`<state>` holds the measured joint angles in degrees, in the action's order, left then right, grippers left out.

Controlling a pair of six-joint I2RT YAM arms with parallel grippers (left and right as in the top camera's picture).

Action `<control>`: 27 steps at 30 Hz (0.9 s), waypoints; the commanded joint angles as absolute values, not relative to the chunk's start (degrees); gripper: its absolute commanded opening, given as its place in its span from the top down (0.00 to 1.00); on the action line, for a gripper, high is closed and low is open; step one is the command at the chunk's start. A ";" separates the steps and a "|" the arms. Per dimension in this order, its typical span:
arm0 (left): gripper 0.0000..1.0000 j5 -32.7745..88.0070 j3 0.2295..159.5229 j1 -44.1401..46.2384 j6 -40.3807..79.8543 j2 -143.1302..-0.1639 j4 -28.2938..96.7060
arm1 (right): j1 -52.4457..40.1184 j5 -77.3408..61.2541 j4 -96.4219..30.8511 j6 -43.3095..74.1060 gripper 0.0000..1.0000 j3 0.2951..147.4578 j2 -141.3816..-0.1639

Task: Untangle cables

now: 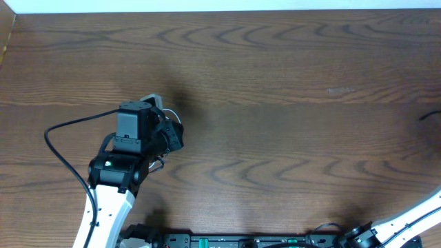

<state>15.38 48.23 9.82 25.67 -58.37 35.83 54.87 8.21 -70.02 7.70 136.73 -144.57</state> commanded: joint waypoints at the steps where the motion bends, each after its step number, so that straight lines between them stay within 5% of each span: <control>1: 0.73 16.03 47.90 11.68 25.76 -57.98 34.72 | 54.11 8.19 -70.76 8.71 0.99 136.66 -145.86; 15: 0.73 15.81 47.90 13.32 25.74 -57.98 33.71 | 51.48 -3.44 -68.42 1.28 0.99 136.77 -145.82; 27: 0.73 15.81 47.90 13.32 25.69 -57.98 33.74 | 46.85 7.33 -68.75 6.92 0.99 136.81 -143.98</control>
<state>15.35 48.25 13.19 25.67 -58.37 34.00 46.65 4.84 -68.62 4.38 136.66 -145.64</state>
